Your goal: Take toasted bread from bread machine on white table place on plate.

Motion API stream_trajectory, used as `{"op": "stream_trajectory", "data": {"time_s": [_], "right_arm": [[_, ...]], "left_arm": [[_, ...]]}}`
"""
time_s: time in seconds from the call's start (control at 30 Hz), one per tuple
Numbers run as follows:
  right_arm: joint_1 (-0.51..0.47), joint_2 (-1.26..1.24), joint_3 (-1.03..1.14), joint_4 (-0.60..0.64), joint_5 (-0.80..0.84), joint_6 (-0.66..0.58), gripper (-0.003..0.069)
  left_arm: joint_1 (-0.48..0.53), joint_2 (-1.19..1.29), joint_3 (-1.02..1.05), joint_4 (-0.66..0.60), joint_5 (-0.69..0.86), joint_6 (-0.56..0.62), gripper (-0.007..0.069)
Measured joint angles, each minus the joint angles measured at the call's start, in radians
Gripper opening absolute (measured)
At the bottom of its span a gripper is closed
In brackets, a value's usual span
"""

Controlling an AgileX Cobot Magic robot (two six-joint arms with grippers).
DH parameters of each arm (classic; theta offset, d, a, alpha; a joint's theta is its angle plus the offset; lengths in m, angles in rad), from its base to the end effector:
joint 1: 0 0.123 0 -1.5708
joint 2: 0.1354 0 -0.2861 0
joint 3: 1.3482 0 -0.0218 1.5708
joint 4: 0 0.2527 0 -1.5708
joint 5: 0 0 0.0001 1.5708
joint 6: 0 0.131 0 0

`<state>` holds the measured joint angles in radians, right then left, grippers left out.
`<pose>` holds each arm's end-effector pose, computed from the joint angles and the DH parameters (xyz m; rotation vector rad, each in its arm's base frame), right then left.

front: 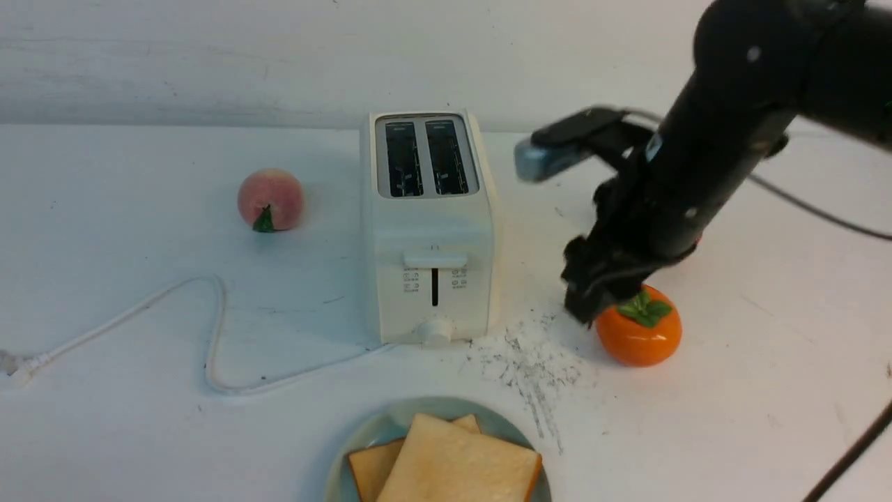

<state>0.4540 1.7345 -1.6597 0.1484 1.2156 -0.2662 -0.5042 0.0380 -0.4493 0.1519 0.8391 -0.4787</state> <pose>0.3368 0.1846 0.3004 -0.9456 2.6131 0.2545 0.0532 -0.0125 0.2695 0.0456 1.9331 -0.4869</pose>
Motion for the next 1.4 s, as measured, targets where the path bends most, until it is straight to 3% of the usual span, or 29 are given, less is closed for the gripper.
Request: {"op": "stream_trajectory", "data": {"time_s": [0.07, 0.1, 0.13, 0.17, 0.23, 0.43, 0.57, 0.7, 0.77, 0.8, 0.83, 1.0, 1.4], "right_arm": [[0.000, -0.072, -0.041, -0.079, 0.008, 0.111, 0.0235], [0.000, -0.080, -0.043, -0.084, 0.008, 0.118, 0.0206], [0.000, -0.143, -0.051, -0.107, 0.012, 0.155, 0.0101], [0.000, -0.193, -0.052, -0.111, 0.016, 0.171, 0.0043], [0.000, -0.317, -0.046, -0.111, 0.024, 0.196, -0.0010], [0.000, -0.655, 0.120, -0.091, -0.039, 0.240, -0.0018], [0.000, -0.900, 0.349, -0.090, -0.217, 0.243, -0.0015], [0.000, -1.171, 0.710, -0.109, -0.530, 0.266, -0.0012], [0.000, -1.348, 0.953, -0.111, -0.803, 0.280, -0.0010], [0.000, -1.373, 0.988, -0.111, -0.846, 0.280, -0.0009], [0.000, -1.476, 1.116, -0.111, -1.039, 0.283, -0.0008], [0.000, -1.620, 1.330, -0.112, -1.401, 0.283, -0.0008], [0.000, -1.635, 1.354, -0.112, -1.441, 0.283, 0.0003]], "left_arm": [[0.000, 0.000, 0.015, 0.001, -0.046, 0.000, -0.0002], [0.000, 0.000, 0.016, 0.001, -0.050, 0.000, -0.0002], [0.000, 0.000, 0.025, 0.004, -0.083, 0.000, 0.0000], [0.000, 0.000, 0.031, 0.004, -0.106, 0.000, 0.0000], [0.000, 0.000, 0.040, 0.004, -0.158, 0.000, 0.0000], [0.000, 0.000, 0.052, -0.004, -0.220, 0.000, 0.0001], [0.000, 0.000, 0.066, -0.006, -0.231, 0.000, 0.0003], [0.000, 0.000, 0.094, -0.017, -0.279, -0.001, 0.0004], [0.000, 0.001, 0.106, -0.028, -0.323, -0.003, 0.0003], [0.000, 0.002, 0.108, -0.029, -0.330, -0.003, 0.0003], [0.000, 0.003, 0.110, -0.032, -0.352, -0.003, 0.0004], [0.000, 0.003, 0.110, -0.035, -0.394, -0.003, 0.0004], [0.000, 0.003, 0.110, -0.037, -0.400, -0.003, 0.0004]]}}
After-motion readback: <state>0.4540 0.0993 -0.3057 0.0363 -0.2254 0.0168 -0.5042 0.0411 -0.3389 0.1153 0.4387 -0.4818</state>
